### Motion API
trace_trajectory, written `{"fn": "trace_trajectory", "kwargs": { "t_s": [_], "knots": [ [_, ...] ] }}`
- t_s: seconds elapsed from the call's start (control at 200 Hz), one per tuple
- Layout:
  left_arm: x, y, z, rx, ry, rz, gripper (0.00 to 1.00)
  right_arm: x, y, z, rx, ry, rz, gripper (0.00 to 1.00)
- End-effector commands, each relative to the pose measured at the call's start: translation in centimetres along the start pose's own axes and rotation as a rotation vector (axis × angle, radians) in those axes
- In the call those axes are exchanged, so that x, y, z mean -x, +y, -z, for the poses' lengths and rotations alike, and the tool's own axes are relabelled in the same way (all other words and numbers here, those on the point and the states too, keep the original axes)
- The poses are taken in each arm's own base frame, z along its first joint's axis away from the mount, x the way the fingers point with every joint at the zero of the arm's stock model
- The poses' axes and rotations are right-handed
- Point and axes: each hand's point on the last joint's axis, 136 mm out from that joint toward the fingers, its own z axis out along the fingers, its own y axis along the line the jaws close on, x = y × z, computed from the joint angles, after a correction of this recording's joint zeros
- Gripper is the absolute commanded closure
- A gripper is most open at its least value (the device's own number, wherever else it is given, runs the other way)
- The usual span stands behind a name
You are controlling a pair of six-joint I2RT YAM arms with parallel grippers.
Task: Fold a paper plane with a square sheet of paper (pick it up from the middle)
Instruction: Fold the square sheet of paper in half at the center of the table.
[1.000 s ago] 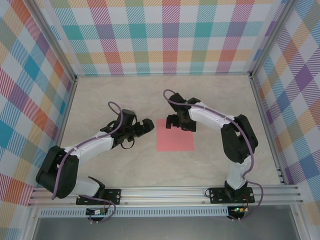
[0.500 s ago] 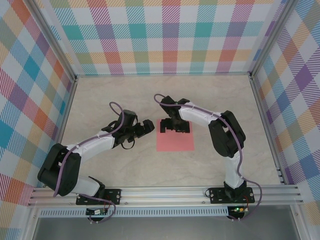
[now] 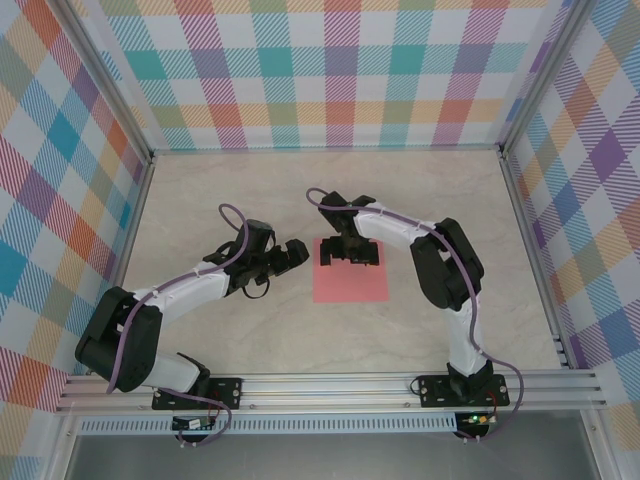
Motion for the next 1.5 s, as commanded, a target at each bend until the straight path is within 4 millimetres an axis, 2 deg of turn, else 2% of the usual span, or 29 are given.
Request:
{"fn": "trace_trajectory", "kwargs": {
  "t_s": [0.0, 0.47, 0.88, 1.495],
  "knots": [
    [0.0, -0.6, 0.0, -0.002, 0.004, -0.022, 0.0, 0.0, -0.4, -0.5, -0.018, 0.025, -0.013, 0.0],
    [-0.3, -0.1, 0.2, 0.011, 0.006, -0.014, 0.0, -3.2, -1.9, -4.7, -0.056, 0.138, -0.035, 0.02],
    [-0.3, -0.2, -0.1, 0.01, 0.011, -0.009, 0.0, -3.8, -2.3, -5.6, -0.115, 0.164, -0.03, 0.03],
    [-0.4, 0.0, -0.3, 0.013, 0.017, -0.006, 0.0, -2.7, -1.7, -4.3, -0.098, 0.131, -0.013, 0.07]
  ]
}}
